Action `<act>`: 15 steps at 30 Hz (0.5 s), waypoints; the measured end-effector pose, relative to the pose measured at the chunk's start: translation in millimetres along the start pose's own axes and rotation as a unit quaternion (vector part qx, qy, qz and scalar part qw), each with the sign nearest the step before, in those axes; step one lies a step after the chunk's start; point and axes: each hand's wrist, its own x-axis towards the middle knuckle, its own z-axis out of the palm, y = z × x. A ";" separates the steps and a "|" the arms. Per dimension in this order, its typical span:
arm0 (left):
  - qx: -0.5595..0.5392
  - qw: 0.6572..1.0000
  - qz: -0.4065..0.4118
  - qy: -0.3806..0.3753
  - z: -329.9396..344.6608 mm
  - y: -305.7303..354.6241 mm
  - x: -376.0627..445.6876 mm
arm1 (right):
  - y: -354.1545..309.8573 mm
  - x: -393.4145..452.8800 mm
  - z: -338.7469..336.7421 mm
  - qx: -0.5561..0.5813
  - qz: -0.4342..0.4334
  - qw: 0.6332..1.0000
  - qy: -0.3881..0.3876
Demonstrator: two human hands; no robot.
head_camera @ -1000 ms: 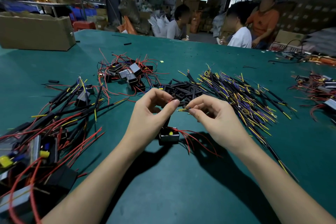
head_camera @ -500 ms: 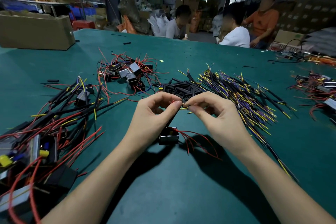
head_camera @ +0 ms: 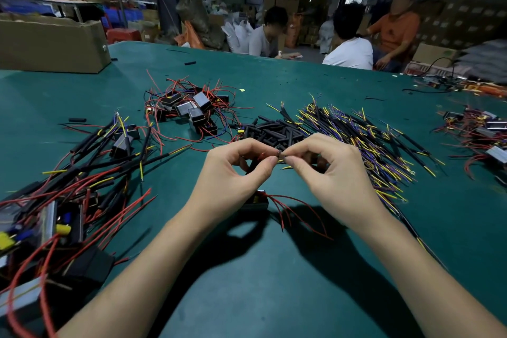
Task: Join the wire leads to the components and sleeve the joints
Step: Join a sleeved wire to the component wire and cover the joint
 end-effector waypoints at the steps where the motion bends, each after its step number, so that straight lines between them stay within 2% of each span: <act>1: 0.006 1.000 0.004 0.000 -0.1 1.2 -0.3 | -0.5 0.1 -0.6 0.001 0.001 1.000 0.000; 15: 0.015 1.000 -0.024 0.010 -0.1 9.2 -0.5 | -4.9 0.5 -3.9 -0.009 -0.048 0.998 -0.027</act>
